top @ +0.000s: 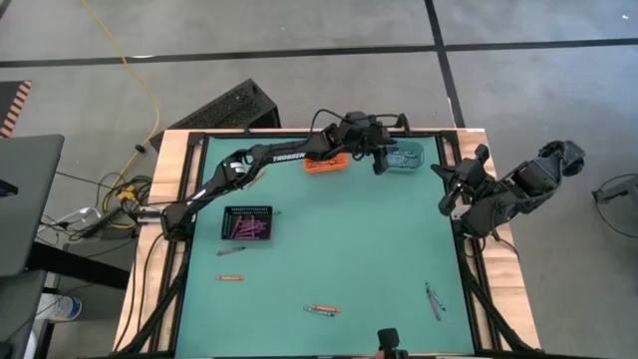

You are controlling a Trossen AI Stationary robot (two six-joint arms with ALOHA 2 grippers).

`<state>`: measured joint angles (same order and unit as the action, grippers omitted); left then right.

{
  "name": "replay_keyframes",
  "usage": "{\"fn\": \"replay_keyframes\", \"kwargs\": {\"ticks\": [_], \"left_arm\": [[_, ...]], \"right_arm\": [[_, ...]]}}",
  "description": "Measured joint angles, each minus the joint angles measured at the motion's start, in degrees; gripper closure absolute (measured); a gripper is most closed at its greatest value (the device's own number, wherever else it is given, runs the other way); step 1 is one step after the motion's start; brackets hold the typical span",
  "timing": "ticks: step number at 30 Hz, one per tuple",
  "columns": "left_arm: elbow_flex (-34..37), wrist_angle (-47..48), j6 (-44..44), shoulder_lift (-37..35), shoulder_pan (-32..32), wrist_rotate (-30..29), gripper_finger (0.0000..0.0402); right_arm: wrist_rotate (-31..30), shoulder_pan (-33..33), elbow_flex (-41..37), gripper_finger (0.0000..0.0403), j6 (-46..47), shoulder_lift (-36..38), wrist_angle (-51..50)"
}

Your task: Sort crayons

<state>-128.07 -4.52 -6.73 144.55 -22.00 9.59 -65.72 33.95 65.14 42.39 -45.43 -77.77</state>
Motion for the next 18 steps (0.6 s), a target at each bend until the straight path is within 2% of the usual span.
{"fn": "replay_keyframes", "kwargs": {"ticks": [5, 7, 11, 18], "left_arm": [[0.00, 0.76, 0.52, -0.01, -0.13, -3.04, 0.0259], [-0.79, 4.43, 0.55, -0.26, -0.42, -3.86, 0.0244], [-6.59, 19.77, -2.66, -1.04, -0.61, -4.89, 0.0234], [-4.81, 43.67, -7.51, -14.04, 0.69, -14.45, 0.0233]], "right_arm": [[0.55, 0.00, 0.00, 0.0403, 0.35, 0.00, 0.34], [2.30, 0.00, 0.00, 0.0403, 1.06, 0.00, 0.34], [5.71, 0.11, -0.02, 0.0403, 2.21, -1.36, 0.30], [10.77, 0.00, -0.02, 0.0403, 2.29, -7.93, 3.40]]}}
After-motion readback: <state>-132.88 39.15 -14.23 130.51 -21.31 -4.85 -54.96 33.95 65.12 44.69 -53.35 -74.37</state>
